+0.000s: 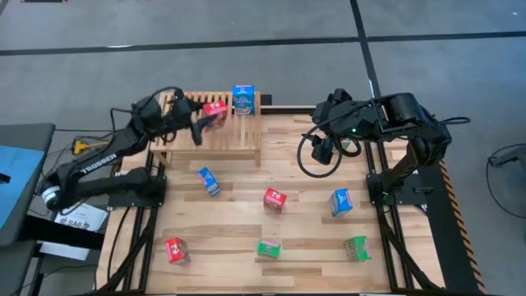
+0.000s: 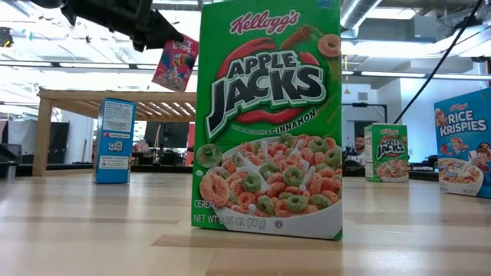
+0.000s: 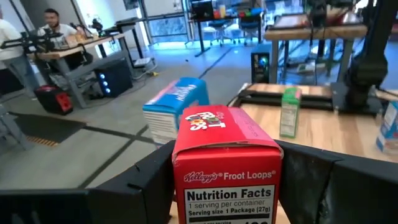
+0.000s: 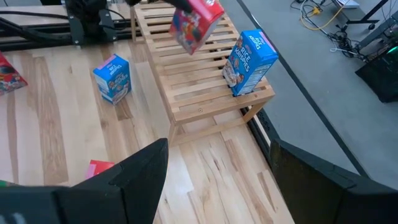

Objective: Stack cereal on shelf
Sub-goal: Put the middle red cereal box on the shelf

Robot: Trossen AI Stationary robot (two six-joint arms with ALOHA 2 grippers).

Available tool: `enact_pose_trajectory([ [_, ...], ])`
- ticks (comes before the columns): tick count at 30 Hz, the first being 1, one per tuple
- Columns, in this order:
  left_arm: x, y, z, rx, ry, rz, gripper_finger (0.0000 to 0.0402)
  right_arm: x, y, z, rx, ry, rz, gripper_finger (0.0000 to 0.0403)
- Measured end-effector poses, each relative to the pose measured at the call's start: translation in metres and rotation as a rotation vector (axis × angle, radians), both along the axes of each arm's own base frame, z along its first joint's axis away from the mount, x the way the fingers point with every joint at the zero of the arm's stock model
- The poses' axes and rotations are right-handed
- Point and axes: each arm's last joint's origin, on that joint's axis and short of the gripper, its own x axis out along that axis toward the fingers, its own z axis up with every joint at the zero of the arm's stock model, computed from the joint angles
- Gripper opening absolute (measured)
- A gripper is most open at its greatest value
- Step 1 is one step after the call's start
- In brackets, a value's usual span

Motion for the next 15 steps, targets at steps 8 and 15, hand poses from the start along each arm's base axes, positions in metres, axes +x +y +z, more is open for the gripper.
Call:
enact_pose_trajectory([
  [8,-0.010,0.033,-0.004,-0.063,-0.062,0.055,0.0212,0.000,0.000,0.000,-0.001,0.002,0.000,0.0306],
  [15,0.002,0.058,-0.017,-0.106,-0.082,0.062,0.0212,0.000,0.000,0.000,-0.002,0.004,0.000,0.0306],
])
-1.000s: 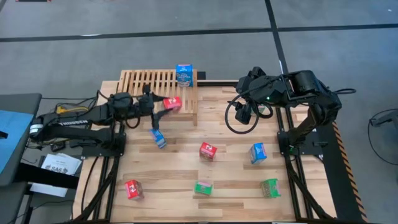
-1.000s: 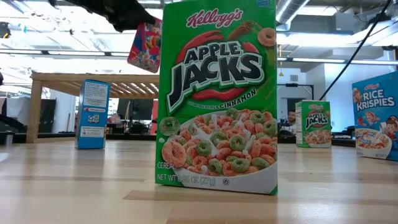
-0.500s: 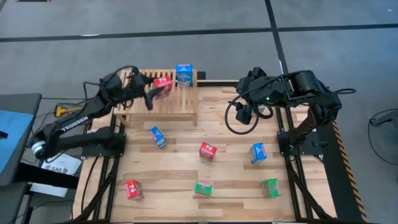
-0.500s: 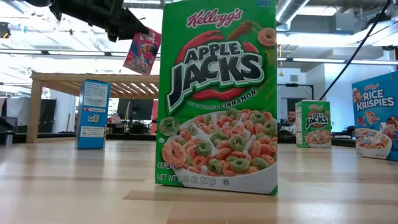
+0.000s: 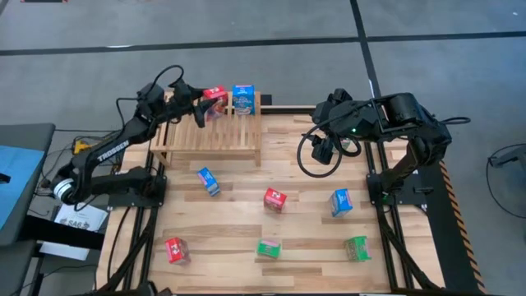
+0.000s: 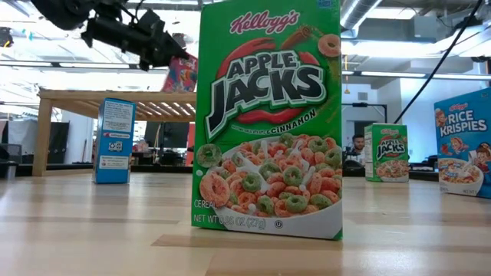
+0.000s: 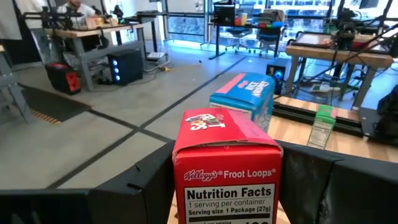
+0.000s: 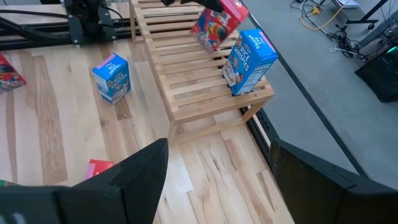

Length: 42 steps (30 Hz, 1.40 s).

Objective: Stack cereal on shelf
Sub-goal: Put the middle red cereal box on the shelf

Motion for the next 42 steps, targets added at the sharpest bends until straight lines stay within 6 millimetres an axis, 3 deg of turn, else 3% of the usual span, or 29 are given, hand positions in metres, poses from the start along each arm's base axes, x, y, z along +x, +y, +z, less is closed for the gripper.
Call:
enact_pose_trajectory([
  [7,0.010,0.013,-0.012,-0.023,0.010,0.003,0.0212,0.000,0.000,0.000,0.000,0.002,0.000,0.0306],
  [27,0.010,0.014,-0.015,-0.045,0.024,0.006,0.0214,-0.001,0.000,-0.001,-0.001,0.018,-0.001,0.0306],
  [37,0.009,0.014,-0.020,-0.052,0.073,0.014,0.0274,-0.001,0.000,-0.001,-0.001,0.018,-0.001,0.0306],
  [42,0.005,0.011,-0.008,-0.044,0.074,0.067,0.0300,-0.001,0.000,-0.001,0.000,0.017,-0.002,0.0306],
])
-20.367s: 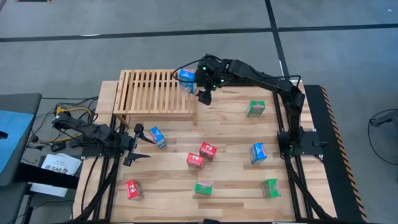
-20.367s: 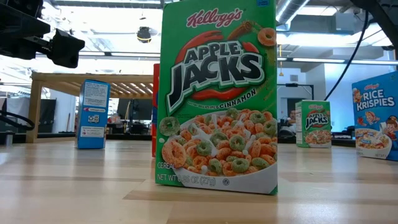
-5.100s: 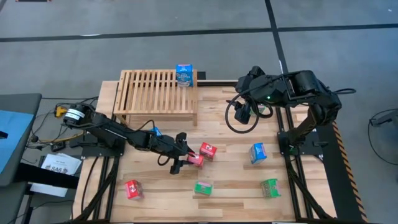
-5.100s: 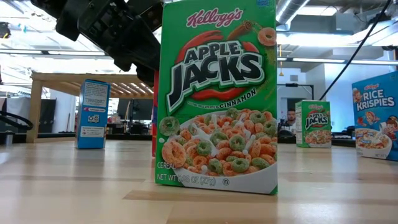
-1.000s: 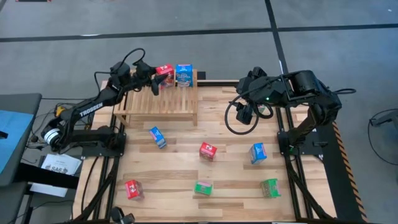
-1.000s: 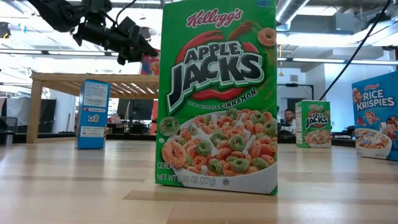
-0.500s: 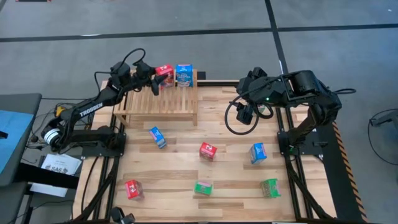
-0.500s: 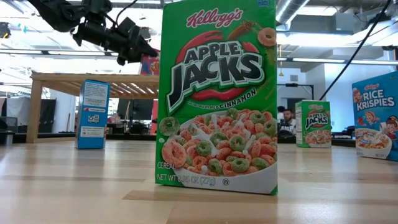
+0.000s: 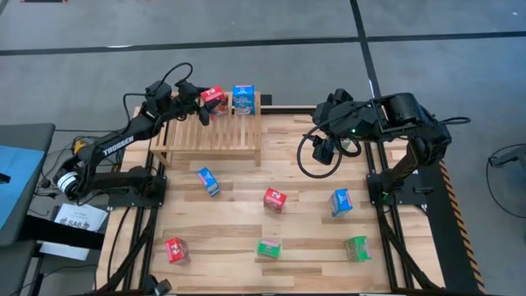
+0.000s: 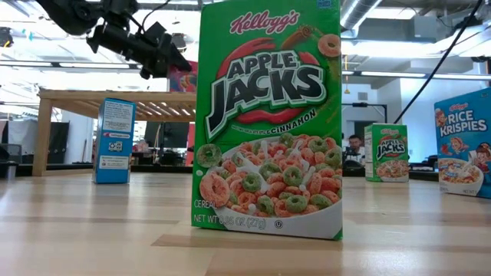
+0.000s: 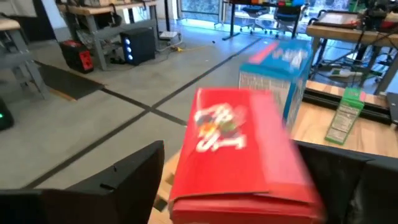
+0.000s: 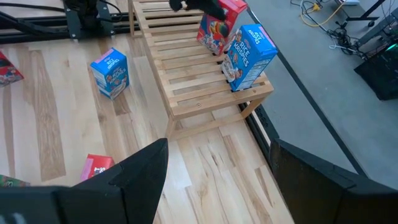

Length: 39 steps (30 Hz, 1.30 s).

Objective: Stack cereal on shelf
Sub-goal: Put the middle red cereal box on the shelf

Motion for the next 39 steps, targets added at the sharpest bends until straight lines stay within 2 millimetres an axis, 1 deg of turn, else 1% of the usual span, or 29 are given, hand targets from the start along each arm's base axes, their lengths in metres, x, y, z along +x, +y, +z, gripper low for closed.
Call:
enact_pose_trajectory([
  [9,-0.013,-0.014,0.029,0.030,-0.008,0.060,0.0304,0.000,0.000,0.000,0.000,0.000,0.000,0.0306],
  [13,-0.020,-0.024,0.041,0.060,-0.055,0.073,0.0304,0.000,0.000,0.000,0.004,-0.002,-0.003,0.0306],
  [16,-0.025,-0.033,0.047,0.046,-0.102,0.045,0.0304,0.000,0.000,0.000,0.004,-0.003,-0.004,0.0306],
  [19,-0.028,-0.044,0.050,0.028,-0.109,-0.043,0.0304,0.000,0.000,0.000,0.006,-0.004,-0.005,0.0306],
  [24,-0.026,-0.062,0.045,-0.027,-0.048,-0.194,0.0304,0.000,0.000,0.000,0.006,-0.004,-0.005,0.0306],
  [31,-0.009,-0.076,0.029,-0.122,0.052,-0.299,0.0304,0.000,0.000,0.000,0.006,-0.003,-0.004,0.0306],
  [33,-0.003,-0.078,0.021,-0.119,0.093,-0.292,0.0304,0.000,0.000,0.000,0.006,-0.003,-0.004,0.0306],
  [39,0.010,-0.078,0.001,-0.117,0.179,-0.166,0.0304,0.000,0.000,0.000,0.006,-0.003,-0.004,0.0306],
])
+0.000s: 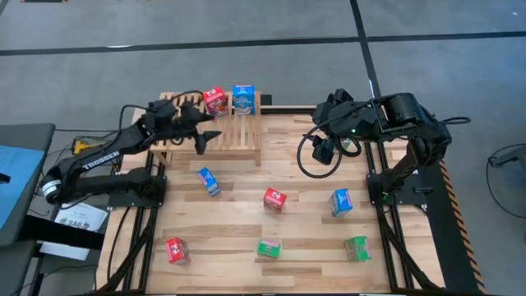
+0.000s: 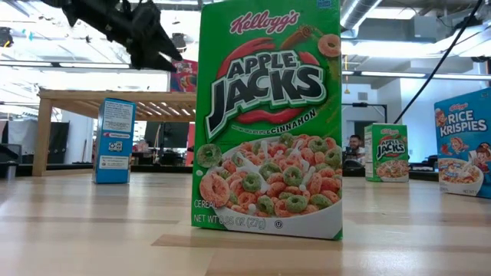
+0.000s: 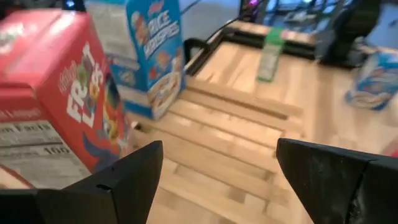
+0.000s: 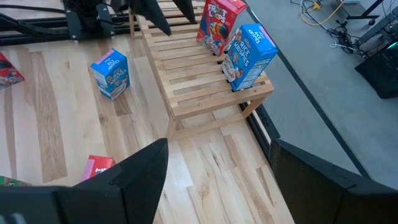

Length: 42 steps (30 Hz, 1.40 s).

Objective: Stack cereal on shelf
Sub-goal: Put the middle red cereal box on the shelf, then put the top right green cereal box on the shelf

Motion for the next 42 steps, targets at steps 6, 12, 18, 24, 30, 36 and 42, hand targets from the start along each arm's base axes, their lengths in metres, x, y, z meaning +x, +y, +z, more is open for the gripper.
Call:
enact_pose_trajectory([
  [6,0.013,0.004,-0.014,-0.008,0.005,0.030,0.0304,0.000,0.000,0.000,-0.001,0.000,0.000,0.0306],
  [12,0.023,0.012,-0.024,-0.008,0.021,0.099,0.0304,0.000,0.000,0.000,-0.001,0.001,0.001,0.0306],
  [18,0.025,0.016,-0.028,0.000,0.052,0.197,0.0304,0.000,0.000,0.000,-0.001,0.005,0.001,0.0306],
  [24,0.023,0.019,-0.028,0.031,0.068,0.299,0.0304,0.000,0.000,0.000,-0.001,0.005,0.001,0.0306],
  [30,0.022,0.019,-0.028,0.039,0.074,0.324,0.0304,0.000,0.000,0.000,-0.001,0.005,0.001,0.0306],
  [36,0.023,0.017,-0.028,0.012,0.058,0.278,0.0304,0.000,0.000,0.000,-0.001,0.005,0.001,0.0306],
  [42,0.017,0.010,-0.018,0.034,0.019,0.267,0.0304,0.000,0.000,-0.001,-0.001,0.009,0.001,0.0306],
])
